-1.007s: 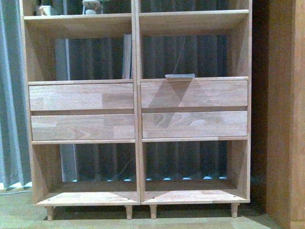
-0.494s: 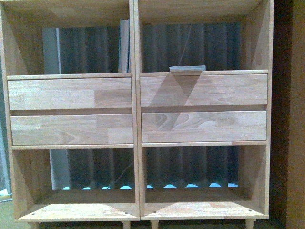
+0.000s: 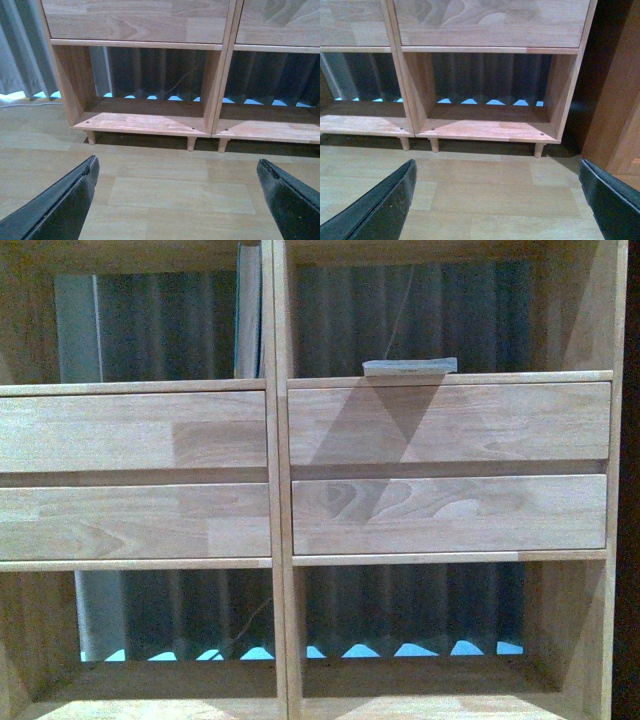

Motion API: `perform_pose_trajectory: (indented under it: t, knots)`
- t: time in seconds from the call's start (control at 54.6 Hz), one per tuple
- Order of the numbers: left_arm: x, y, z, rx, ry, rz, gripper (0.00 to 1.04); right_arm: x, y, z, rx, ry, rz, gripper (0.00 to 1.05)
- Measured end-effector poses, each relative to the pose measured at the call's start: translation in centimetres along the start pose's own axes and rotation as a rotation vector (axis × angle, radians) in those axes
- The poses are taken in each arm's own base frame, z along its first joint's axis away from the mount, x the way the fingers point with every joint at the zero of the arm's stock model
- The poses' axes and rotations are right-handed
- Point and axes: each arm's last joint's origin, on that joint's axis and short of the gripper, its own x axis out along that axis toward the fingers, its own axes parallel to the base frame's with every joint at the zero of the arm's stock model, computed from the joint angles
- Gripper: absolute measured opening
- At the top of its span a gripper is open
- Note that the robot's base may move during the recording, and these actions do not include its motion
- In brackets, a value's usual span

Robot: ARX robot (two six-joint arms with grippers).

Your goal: Organize books on shelf

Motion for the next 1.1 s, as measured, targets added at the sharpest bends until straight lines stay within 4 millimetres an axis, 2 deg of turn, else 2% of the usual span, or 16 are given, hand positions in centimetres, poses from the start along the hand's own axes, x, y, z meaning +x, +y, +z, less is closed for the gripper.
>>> perform_pose_trajectory:
  t: [1.098]
  knots:
    - [0.0, 0.0, 0.0, 0.0, 0.0, 0.0, 0.97, 0.0, 0.0, 0.0, 0.0, 0.0, 0.0, 0.98]
